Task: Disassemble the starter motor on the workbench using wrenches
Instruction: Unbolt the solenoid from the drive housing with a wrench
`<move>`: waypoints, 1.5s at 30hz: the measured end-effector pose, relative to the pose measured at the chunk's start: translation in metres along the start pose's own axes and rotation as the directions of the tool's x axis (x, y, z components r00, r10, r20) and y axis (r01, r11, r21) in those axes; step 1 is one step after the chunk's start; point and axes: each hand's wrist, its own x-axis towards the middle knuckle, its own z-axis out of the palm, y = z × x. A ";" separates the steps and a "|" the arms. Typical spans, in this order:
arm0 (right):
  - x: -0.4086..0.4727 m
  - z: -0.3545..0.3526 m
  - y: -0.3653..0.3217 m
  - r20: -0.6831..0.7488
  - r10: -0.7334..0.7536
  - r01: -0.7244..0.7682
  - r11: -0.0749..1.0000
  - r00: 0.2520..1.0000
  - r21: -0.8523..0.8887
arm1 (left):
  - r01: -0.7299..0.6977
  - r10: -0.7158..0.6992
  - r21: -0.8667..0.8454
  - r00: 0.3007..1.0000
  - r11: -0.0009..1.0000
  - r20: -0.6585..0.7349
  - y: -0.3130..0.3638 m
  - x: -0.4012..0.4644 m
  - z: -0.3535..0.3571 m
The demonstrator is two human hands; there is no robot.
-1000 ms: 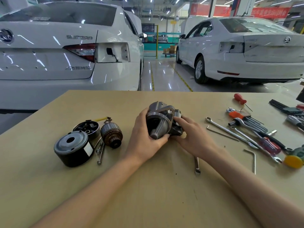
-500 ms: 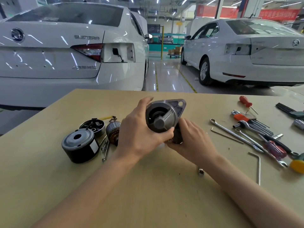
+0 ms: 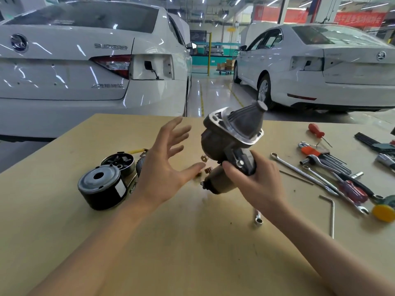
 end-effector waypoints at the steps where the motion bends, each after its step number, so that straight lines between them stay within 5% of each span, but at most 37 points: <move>1: 0.000 -0.002 -0.001 0.009 0.027 -0.027 0.997 1.000 0.068 | 0.022 -0.023 -0.028 1.000 0.999 -0.020 -0.001 0.001 -0.001; 5: 0.003 -0.012 -0.006 0.055 0.158 -0.167 0.928 0.986 0.333 | 0.180 -0.181 -0.103 0.984 0.978 0.004 -0.007 0.001 0.003; 9: 0.005 -0.020 0.001 0.037 0.205 -0.206 0.932 0.978 0.299 | 0.380 -0.379 0.021 0.916 0.925 0.133 -0.019 -0.010 0.015; 13: 0.007 -0.020 0.011 0.105 0.313 -0.330 0.881 0.944 0.339 | 0.346 -0.370 0.180 0.920 0.921 0.125 -0.026 -0.015 0.018; 16: 0.012 -0.024 0.016 0.216 0.393 -0.447 0.735 0.894 0.511 | 0.334 -0.363 0.191 0.921 0.923 0.144 -0.026 -0.018 0.022; 22: 0.016 -0.023 0.023 0.428 0.433 -0.553 0.220 0.793 0.803 | 0.217 -0.287 0.293 0.932 0.931 0.221 -0.029 -0.022 0.028; 29: 0.015 -0.022 0.013 0.482 0.373 -0.525 0.015 0.793 0.851 | 0.064 -0.303 0.593 0.900 0.803 0.313 -0.044 0.018 0.072; 33: 0.016 -0.027 0.011 0.481 0.383 -0.509 -0.032 0.788 0.860 | 0.111 -0.411 0.741 0.881 0.662 0.235 -0.066 0.053 0.099; 38: 0.019 -0.029 0.012 0.475 0.395 -0.512 -0.013 0.787 0.859 | -0.044 -0.290 0.867 0.933 0.496 0.213 -0.077 0.064 0.097; 42: 0.019 -0.029 0.014 0.478 0.403 -0.518 -0.012 0.780 0.855 | -0.159 -0.328 0.922 0.902 0.352 0.281 -0.063 0.051 0.091; 45: 0.017 -0.027 0.014 0.473 0.406 -0.528 0.027 0.782 0.849 | -0.263 -0.362 0.898 0.847 0.353 0.390 -0.042 0.031 0.080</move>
